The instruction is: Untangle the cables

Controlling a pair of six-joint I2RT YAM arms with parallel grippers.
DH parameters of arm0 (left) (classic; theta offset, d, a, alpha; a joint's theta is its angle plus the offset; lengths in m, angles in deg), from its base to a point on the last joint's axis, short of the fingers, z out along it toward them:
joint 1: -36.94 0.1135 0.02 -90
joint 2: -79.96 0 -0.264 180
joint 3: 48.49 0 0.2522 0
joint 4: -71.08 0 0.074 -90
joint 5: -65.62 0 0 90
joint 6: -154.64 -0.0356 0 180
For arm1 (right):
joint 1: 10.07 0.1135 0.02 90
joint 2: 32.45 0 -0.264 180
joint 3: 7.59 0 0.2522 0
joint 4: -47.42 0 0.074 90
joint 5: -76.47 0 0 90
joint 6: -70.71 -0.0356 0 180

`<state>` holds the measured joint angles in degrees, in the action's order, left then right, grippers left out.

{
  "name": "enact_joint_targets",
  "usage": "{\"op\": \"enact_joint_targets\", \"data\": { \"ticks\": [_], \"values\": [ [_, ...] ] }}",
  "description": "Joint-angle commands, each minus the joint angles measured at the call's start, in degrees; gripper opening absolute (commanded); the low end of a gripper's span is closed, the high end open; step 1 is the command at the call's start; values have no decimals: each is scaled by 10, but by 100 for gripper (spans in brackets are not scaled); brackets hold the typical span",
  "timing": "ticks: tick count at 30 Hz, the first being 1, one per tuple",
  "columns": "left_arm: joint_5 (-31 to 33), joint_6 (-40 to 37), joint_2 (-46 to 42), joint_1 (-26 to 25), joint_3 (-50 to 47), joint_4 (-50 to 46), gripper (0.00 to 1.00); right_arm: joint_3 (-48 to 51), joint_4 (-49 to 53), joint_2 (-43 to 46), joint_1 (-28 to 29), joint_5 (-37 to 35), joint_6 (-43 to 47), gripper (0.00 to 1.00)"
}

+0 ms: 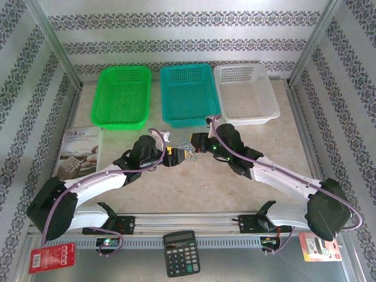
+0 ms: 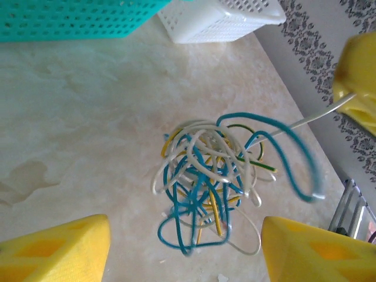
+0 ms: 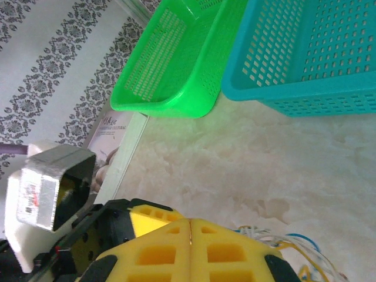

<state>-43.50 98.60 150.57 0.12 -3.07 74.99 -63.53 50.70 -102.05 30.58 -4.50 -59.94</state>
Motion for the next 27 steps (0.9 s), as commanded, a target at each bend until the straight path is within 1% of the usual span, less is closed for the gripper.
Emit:
{"op": "enact_joint_targets", "data": {
  "ticks": [1, 4, 6, 8, 12, 17, 23, 27],
  "values": [
    [39, 30, -49, -10, -24, 43, 67, 10, -19, 0, 2, -10, -2, 0],
    [73, 54, -96, -9, -39, 37, 64, 11, -19, -3, 2, -8, 1, 0],
    [98, 68, -118, -9, -37, 11, 62, 13, -20, -5, 2, -5, 2, 0],
    [104, 73, -125, -9, -21, -22, 60, 13, -21, -8, 2, -2, 5, 0],
    [80, 80, -93, -10, 41, -94, 57, 18, -22, -16, 3, 1, 8, 0],
    [57, 94, -41, -9, 102, -153, 51, 19, -30, -29, 3, 3, 7, 0],
    [43, 107, -7, -9, 121, -175, 48, 19, -35, -38, 2, 11, 7, 0],
    [48, 110, 6, -9, 119, -182, 47, 19, -36, -39, 2, 12, 7, 0]
  ]
}}
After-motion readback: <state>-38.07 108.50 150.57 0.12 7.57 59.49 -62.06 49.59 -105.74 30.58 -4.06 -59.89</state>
